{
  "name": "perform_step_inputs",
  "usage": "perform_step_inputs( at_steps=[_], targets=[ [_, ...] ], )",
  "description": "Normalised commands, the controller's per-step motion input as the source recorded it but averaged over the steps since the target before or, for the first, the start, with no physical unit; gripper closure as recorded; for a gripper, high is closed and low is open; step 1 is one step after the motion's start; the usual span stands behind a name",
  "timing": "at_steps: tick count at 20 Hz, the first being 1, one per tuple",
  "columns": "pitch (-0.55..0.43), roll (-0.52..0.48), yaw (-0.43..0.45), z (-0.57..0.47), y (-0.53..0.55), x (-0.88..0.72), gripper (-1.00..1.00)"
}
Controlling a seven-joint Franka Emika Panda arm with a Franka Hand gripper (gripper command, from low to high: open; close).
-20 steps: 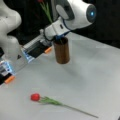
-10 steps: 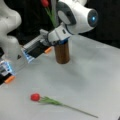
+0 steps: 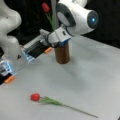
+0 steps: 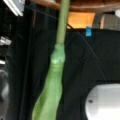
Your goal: Flower insertion into a vase
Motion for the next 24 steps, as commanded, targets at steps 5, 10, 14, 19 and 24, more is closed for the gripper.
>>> perform_step_inputs(
  at_steps=[5, 10, 14, 19, 24],
  targets=[
    [-0.027, -0.097, 0.021, 0.31, -0.20, 0.23, -1.00],
    [-0.472, -0.142, -0.002, 0.28, -0.29, 0.18, -1.00],
    [-0.956, -0.222, 0.002, 0.25, -0.32, -0.03, -1.00],
    [-0.986, -0.141, 0.046, 0.09, -0.28, -0.34, -1.00],
    [-0.810, -0.063, 0.107, 0.04, -0.43, -0.35, -1.00]
  ],
)
